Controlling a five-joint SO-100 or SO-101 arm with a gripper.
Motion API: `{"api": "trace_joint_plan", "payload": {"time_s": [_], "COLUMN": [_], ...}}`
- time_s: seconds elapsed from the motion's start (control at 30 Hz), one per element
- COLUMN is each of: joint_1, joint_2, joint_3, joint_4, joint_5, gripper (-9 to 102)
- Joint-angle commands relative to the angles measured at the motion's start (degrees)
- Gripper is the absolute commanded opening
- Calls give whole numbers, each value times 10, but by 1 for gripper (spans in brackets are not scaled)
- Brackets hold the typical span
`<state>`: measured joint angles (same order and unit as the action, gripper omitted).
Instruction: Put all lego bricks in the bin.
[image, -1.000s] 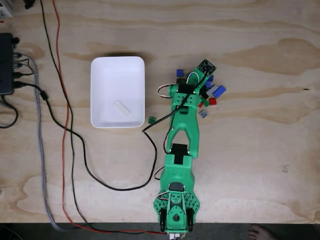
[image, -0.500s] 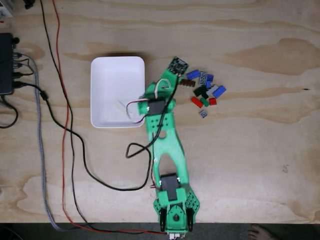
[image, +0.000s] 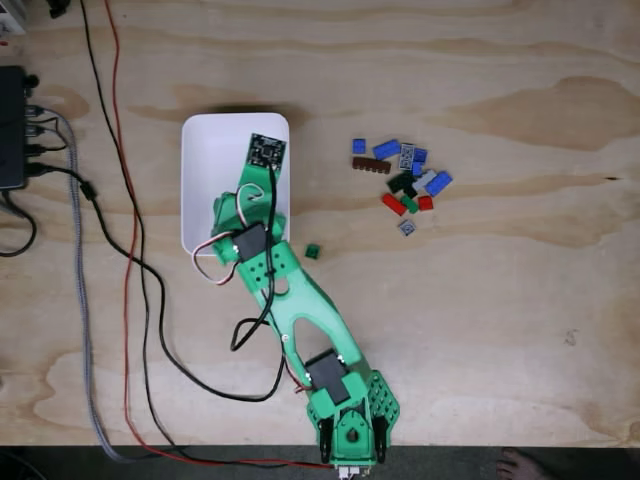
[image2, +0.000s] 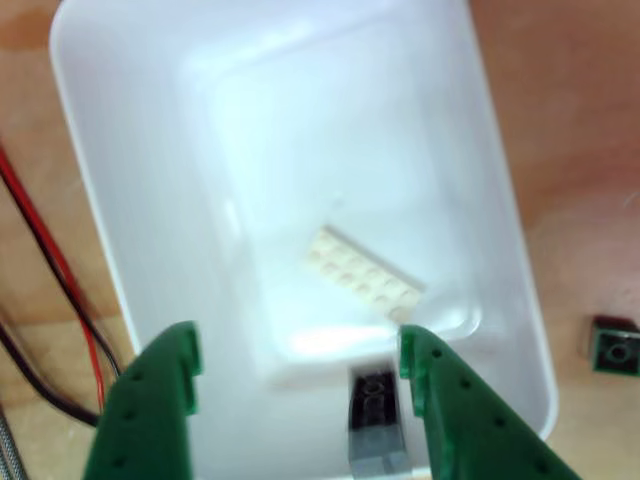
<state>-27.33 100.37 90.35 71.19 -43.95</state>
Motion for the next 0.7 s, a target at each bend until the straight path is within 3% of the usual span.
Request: {"api": "trace_joint_plan", "payload": {"time_s": [0.0,0.17,0.27,0.37,0.5,0.67], "joint_1": [60,166,244,310,270,191], "joint_2": [43,196,310,390,330,169], "joint_3": [-5,46,115,230,381,387], "joint_4": [-23,14,77,103,45,-47], "joint_5": [-15,-31,-84,-156,-228,-212], "gripper": [35,28,10,8,16,16]}}
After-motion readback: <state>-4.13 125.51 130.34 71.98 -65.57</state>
